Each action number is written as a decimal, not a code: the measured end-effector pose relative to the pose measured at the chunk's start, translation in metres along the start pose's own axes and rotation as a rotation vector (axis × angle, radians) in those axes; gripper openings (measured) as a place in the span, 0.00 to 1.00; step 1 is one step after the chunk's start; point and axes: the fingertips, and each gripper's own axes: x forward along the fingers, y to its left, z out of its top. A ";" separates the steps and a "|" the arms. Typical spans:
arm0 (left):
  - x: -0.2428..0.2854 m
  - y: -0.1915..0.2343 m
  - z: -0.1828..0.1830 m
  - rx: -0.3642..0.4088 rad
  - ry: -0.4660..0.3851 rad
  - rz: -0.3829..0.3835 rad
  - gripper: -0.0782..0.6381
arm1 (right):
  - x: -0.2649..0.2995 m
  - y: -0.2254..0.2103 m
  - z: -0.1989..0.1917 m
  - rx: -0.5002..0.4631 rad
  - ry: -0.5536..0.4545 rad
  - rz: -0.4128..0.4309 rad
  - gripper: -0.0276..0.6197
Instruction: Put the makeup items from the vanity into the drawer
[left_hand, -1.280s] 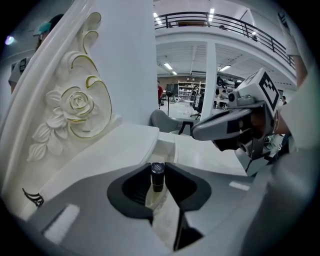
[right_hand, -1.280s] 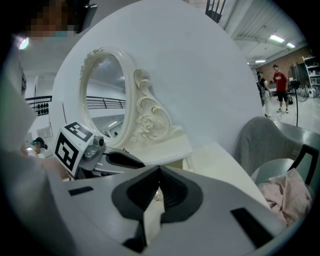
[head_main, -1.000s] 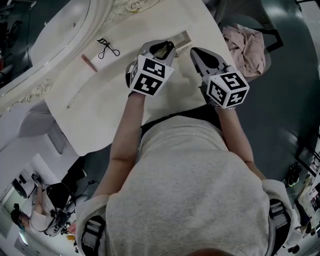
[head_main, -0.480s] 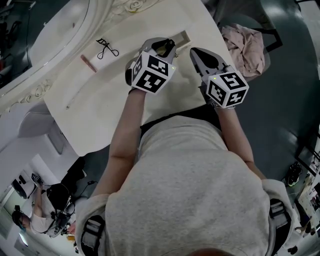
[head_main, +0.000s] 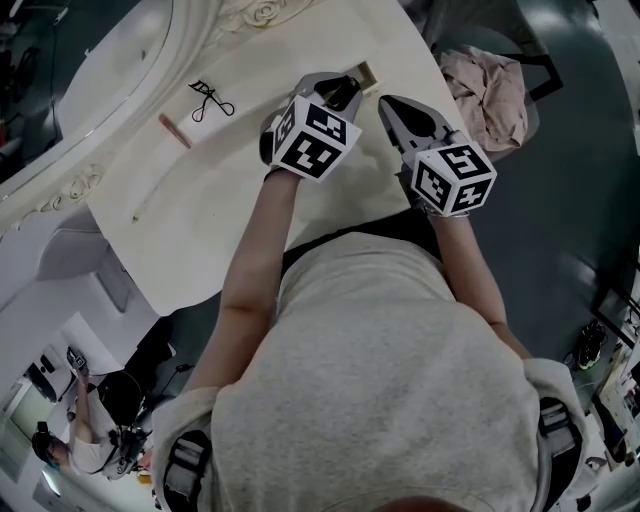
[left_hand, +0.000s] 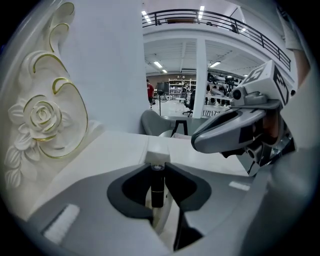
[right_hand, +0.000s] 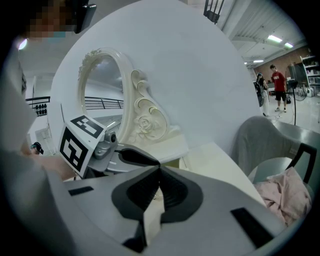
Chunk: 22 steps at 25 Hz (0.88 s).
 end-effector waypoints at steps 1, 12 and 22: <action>0.001 0.000 0.000 -0.009 -0.004 -0.003 0.24 | 0.000 0.000 0.000 0.000 0.000 0.000 0.05; 0.005 -0.001 0.006 -0.056 -0.032 -0.036 0.24 | 0.002 0.002 0.000 0.005 -0.001 0.007 0.06; 0.011 -0.005 0.011 -0.069 -0.043 -0.049 0.24 | 0.004 0.003 0.002 0.012 -0.009 0.013 0.06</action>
